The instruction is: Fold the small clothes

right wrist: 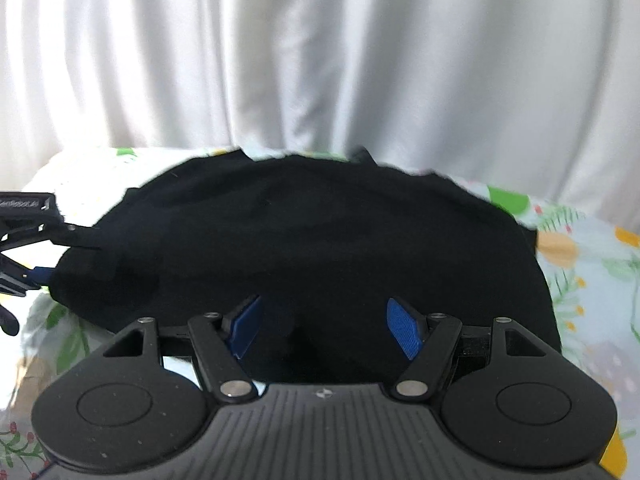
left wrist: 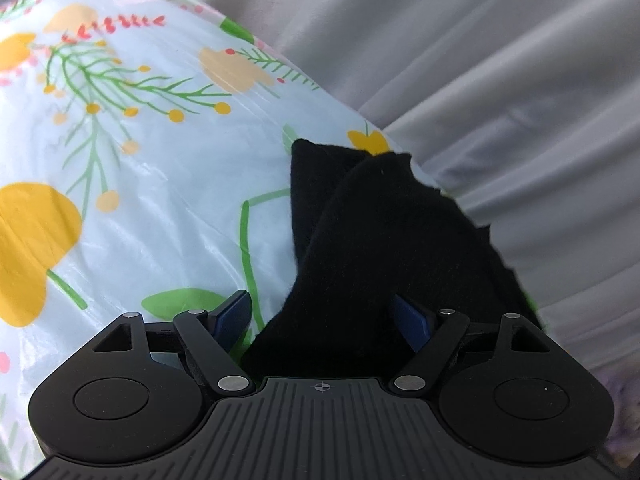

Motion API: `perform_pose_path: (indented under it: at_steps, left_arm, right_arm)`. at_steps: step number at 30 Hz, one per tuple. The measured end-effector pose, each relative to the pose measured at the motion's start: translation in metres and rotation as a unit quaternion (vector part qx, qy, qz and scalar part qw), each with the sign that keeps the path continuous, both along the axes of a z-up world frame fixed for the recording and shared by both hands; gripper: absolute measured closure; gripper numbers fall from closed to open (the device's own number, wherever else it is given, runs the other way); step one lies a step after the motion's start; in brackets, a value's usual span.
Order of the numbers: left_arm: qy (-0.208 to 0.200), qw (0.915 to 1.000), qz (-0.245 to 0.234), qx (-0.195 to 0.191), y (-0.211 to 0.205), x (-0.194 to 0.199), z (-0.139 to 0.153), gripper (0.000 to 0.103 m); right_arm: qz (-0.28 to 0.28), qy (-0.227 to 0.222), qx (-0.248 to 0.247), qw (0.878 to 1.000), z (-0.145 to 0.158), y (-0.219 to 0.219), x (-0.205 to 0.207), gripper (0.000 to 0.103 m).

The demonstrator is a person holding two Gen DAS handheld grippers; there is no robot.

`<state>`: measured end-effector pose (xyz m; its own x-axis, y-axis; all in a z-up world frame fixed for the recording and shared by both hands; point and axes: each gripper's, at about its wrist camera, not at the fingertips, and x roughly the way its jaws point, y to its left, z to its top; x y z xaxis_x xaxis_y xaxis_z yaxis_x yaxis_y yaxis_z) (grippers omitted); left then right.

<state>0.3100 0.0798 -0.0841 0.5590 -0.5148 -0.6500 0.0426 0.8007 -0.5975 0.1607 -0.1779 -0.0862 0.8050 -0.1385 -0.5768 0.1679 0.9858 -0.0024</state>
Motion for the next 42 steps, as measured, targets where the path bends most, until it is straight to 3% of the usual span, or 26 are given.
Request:
perform_pose_path:
  at_steps: [5,6,7,8,9,11,15,17,23,28,30,33,37,42]
  left_arm:
    - [0.015,0.9981,0.023,-0.055,0.005,0.016,-0.006,0.022]
    - [0.017,0.9974,0.024,-0.065,0.005,0.020,-0.007,0.024]
    - [0.017,0.9970,0.025,-0.071,0.003,0.025,-0.009,0.025]
    - [0.017,0.9968,0.024,-0.075,0.002,0.029,-0.010,0.033]
    - [0.021,0.9967,0.021,-0.076,0.000,0.034,-0.011,0.044]
    - [0.024,0.9967,0.020,-0.074,-0.003,0.040,-0.014,0.052]
    - [0.037,0.9966,0.019,-0.072,-0.005,0.046,-0.017,0.082]
    - [0.034,0.9964,0.018,-0.075,-0.004,0.045,-0.018,0.087]
    - [0.013,0.9981,0.013,-0.060,-0.006,0.039,-0.009,0.089]
    - [0.003,0.9990,0.009,-0.044,-0.009,0.035,-0.001,0.089]
    - [0.001,0.9994,0.006,-0.035,-0.011,0.034,0.004,0.090]
    - [-0.013,0.9998,-0.002,-0.018,-0.017,0.029,0.018,0.090]
    - [-0.046,0.9982,-0.038,-0.009,-0.048,0.018,0.053,0.090]
    - [-0.081,0.9889,-0.125,0.007,-0.125,-0.004,0.077,0.090]
  right_arm:
    - [0.034,-0.023,0.009,0.999,-0.001,0.017,0.012,0.036]
    - [0.042,-0.027,0.016,0.999,-0.001,0.021,0.017,0.040]
    - [0.047,-0.032,0.022,0.998,0.000,0.024,0.021,0.050]
    - [0.055,-0.035,0.029,0.997,0.001,0.029,0.028,0.059]
    - [0.062,-0.035,0.035,0.997,0.001,0.032,0.034,0.061]
    - [0.066,-0.038,0.033,0.997,0.002,0.042,0.047,0.078]
    - [0.080,-0.027,0.029,0.996,-0.003,0.061,0.074,0.089]
    - [0.078,-0.018,0.027,0.996,-0.006,0.067,0.083,0.093]
    - [0.077,-0.001,-0.003,0.997,-0.018,0.076,0.092,0.093]
    - [0.050,-0.034,0.031,0.998,-0.009,0.063,0.079,0.093]
    - [0.060,0.008,0.038,0.997,-0.019,0.058,0.084,0.093]
    - [0.050,-0.013,0.061,0.997,-0.009,0.042,0.068,0.093]
    - [0.011,-0.057,0.094,0.994,0.003,0.008,0.032,0.093]
    - [-0.059,-0.093,0.132,0.985,0.012,-0.043,-0.011,0.093]
